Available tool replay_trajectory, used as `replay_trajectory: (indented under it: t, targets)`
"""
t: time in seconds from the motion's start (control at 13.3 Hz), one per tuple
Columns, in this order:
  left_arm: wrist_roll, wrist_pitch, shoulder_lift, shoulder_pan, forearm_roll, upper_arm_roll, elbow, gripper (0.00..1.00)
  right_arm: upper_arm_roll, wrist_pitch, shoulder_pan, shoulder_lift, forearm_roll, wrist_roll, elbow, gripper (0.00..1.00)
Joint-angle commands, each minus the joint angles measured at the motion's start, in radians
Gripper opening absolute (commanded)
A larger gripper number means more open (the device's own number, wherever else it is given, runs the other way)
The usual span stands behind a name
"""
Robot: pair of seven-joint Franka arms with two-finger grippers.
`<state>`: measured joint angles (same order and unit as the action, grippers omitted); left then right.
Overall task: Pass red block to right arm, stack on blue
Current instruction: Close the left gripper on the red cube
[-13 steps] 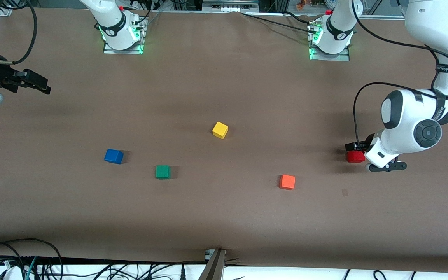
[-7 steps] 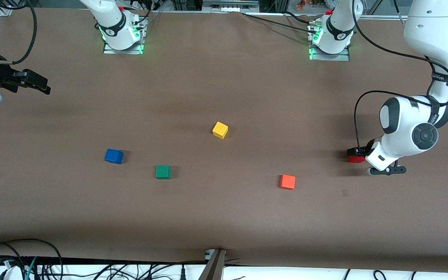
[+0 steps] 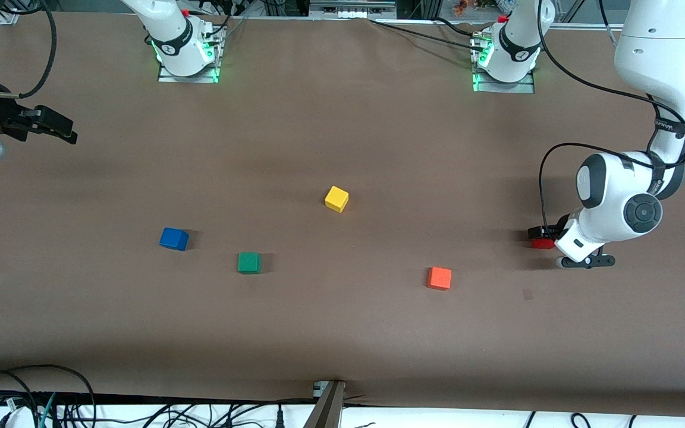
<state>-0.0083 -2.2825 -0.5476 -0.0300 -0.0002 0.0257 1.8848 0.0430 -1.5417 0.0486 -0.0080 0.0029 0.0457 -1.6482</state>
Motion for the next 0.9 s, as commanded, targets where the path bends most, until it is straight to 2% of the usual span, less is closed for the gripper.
replay_trajectory:
  t: [0.0, 0.3, 0.53, 0.68, 0.83]
  targets:
    - [0.069, -0.015, -0.012, -0.011, 0.014, -0.003, -0.003, 0.75, -0.017, 0.023, 0.002, -0.006, 0.014, -0.006, 0.004, 1.00]
    - [0.093, 0.006, -0.011, -0.016, 0.015, -0.003, -0.012, 0.01, -0.014, 0.025, 0.002, -0.006, 0.014, -0.004, 0.004, 1.00]
    - [0.258, 0.029, 0.031, -0.036, 0.006, -0.009, -0.038, 0.00, -0.014, 0.026, 0.002, -0.006, 0.014, -0.004, 0.004, 1.00]
    - [0.385, 0.110, 0.052, -0.033, 0.002, -0.018, -0.100, 0.00, -0.015, 0.044, 0.002, -0.006, 0.014, 0.008, 0.004, 1.00]
    - [0.427, 0.239, 0.081, -0.034, 0.005, -0.039, -0.192, 0.00, -0.014, 0.067, 0.001, -0.006, 0.012, -0.006, 0.010, 1.00]
